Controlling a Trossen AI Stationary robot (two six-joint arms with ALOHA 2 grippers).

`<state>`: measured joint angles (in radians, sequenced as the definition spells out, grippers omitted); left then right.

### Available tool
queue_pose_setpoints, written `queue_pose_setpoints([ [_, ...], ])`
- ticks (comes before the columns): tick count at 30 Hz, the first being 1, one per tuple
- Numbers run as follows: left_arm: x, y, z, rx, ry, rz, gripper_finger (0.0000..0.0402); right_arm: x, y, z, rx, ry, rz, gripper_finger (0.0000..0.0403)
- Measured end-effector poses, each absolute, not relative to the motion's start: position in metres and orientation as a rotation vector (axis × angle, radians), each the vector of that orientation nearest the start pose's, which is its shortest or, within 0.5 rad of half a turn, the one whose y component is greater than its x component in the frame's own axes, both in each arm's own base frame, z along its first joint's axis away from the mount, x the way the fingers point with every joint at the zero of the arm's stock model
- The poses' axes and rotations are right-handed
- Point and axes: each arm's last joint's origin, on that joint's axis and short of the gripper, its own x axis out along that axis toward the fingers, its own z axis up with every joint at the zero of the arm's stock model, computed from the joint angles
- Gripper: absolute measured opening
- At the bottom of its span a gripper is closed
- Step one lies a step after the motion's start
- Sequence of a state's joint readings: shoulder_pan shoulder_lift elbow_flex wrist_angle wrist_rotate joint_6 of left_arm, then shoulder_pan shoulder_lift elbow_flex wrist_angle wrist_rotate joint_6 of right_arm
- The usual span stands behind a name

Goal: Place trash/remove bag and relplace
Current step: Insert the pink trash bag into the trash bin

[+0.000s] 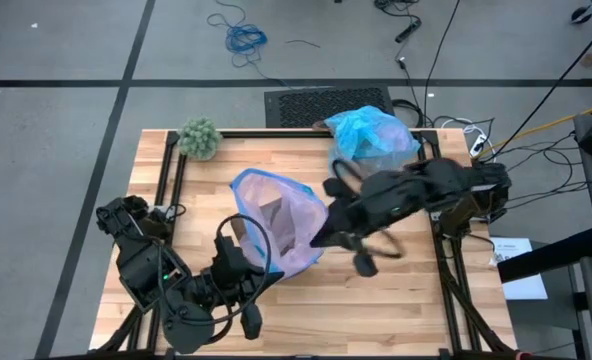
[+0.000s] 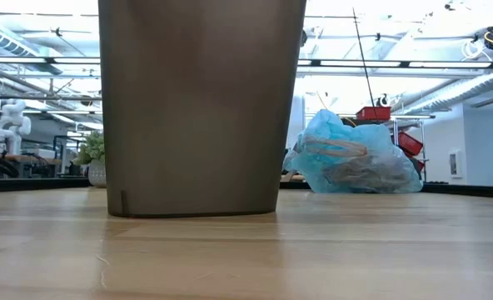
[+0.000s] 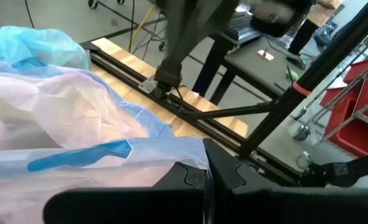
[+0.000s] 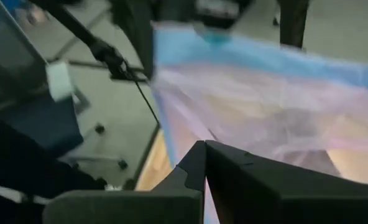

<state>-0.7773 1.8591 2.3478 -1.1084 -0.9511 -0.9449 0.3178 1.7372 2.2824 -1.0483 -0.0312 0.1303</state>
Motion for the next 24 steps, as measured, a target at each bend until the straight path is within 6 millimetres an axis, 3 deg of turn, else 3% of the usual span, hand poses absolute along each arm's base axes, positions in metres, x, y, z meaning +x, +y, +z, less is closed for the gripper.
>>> queue_pose_setpoints([
  [6, 0.270, -0.227, 0.475, -0.452, 0.287, 0.335, 0.0000, 0.312, 0.113, 0.485, -0.038, 0.585, 0.369, 0.0025],
  [16, 0.280, -0.216, 0.475, -0.465, 0.307, 0.344, 0.0000, 0.318, 0.131, 0.479, -0.066, 0.570, 0.392, 0.0164],
  [20, 0.284, -0.211, 0.475, -0.467, 0.314, 0.346, 0.0000, 0.332, 0.132, 0.467, -0.086, 0.606, 0.355, 0.0173],
  [24, 0.288, -0.208, 0.478, -0.458, 0.297, 0.336, 0.0000, 0.342, 0.137, 0.457, -0.093, 0.632, 0.357, 0.0151],
])
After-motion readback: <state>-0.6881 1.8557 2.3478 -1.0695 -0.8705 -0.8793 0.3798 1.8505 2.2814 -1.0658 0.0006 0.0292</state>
